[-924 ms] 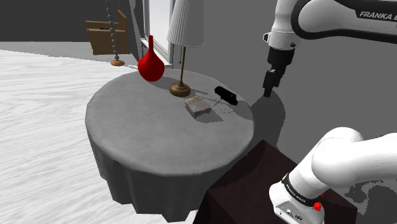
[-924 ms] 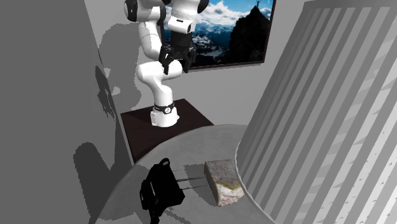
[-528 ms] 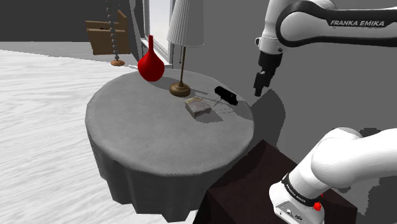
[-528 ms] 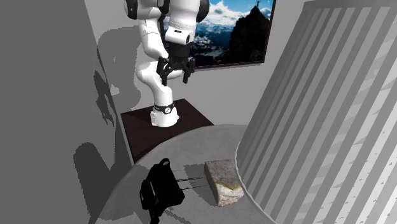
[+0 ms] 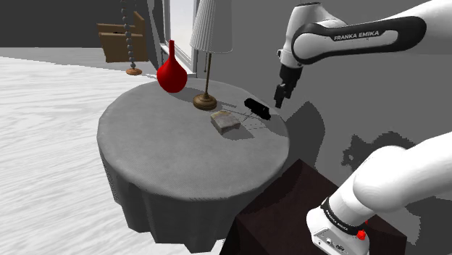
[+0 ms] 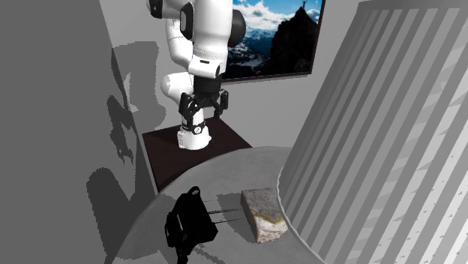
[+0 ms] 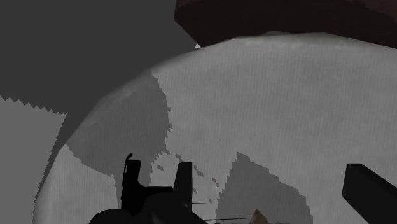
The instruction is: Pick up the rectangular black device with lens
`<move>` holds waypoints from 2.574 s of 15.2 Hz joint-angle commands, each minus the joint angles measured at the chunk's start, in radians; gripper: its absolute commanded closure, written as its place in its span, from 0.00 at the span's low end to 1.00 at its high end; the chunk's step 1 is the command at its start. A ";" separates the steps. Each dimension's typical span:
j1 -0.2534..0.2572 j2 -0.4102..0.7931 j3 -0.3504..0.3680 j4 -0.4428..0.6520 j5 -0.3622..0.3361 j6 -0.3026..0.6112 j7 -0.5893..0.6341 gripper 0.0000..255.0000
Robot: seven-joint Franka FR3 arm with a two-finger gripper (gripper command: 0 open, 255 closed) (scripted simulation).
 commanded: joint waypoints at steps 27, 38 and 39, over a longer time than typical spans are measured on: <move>-0.074 0.784 -0.085 0.479 0.104 0.481 -0.210 0.00; -0.074 0.789 -0.084 0.481 0.104 0.484 -0.210 1.00; -0.074 0.788 -0.084 0.477 0.104 0.487 -0.210 1.00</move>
